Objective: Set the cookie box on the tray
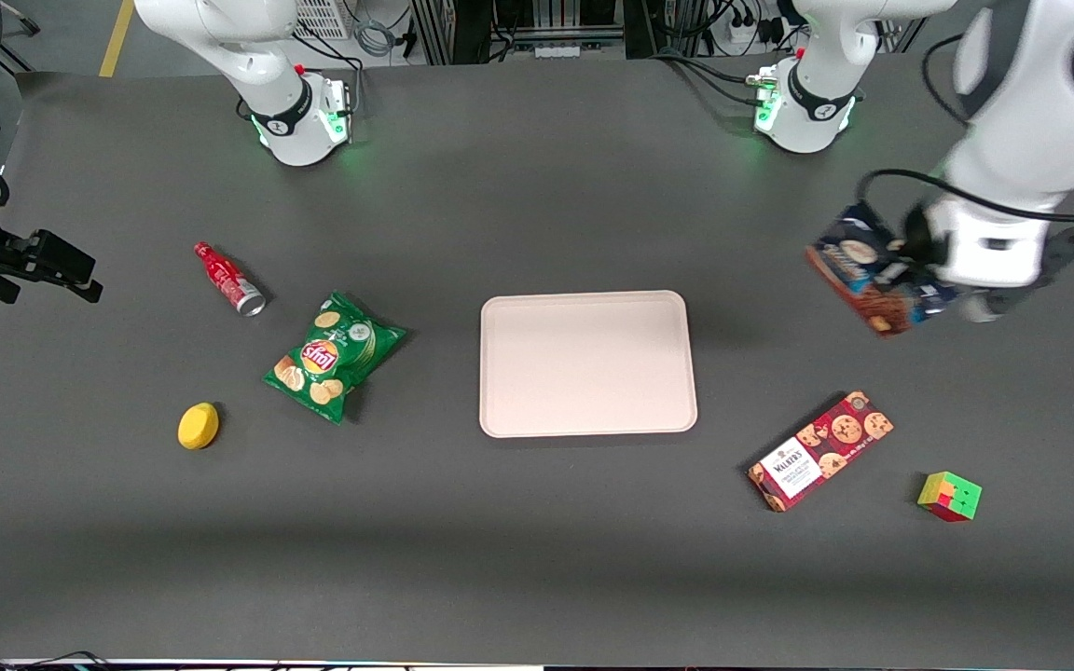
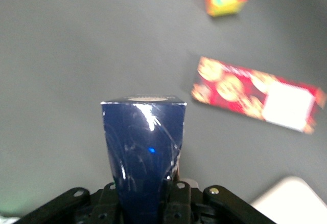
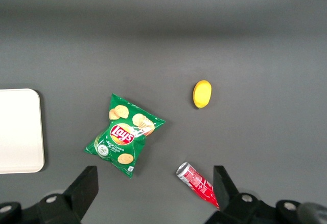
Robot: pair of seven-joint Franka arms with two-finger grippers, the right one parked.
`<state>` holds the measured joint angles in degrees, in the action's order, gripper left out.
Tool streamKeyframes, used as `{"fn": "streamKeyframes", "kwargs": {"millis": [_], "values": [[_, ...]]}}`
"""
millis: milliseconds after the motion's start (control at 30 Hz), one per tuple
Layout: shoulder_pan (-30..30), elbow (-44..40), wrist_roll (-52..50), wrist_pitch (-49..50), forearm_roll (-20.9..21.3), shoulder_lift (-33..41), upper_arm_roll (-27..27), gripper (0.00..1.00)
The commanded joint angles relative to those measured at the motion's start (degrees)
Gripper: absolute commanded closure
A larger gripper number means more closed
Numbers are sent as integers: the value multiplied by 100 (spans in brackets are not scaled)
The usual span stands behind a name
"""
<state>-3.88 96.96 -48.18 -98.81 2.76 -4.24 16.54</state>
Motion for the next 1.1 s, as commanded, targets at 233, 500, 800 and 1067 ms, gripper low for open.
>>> {"fn": "streamKeyframes", "kwargs": {"millis": [233,500,800,1067], "values": [[-534,-1171,1161,-525,-30,-2238,438,100],[-666,-934,1355,-1395,66,-2898,429,100],[-649,-46,1540,-2502,154,-2890,412,100],[-631,95,1549,-2582,348,-2898,412,7]]}}
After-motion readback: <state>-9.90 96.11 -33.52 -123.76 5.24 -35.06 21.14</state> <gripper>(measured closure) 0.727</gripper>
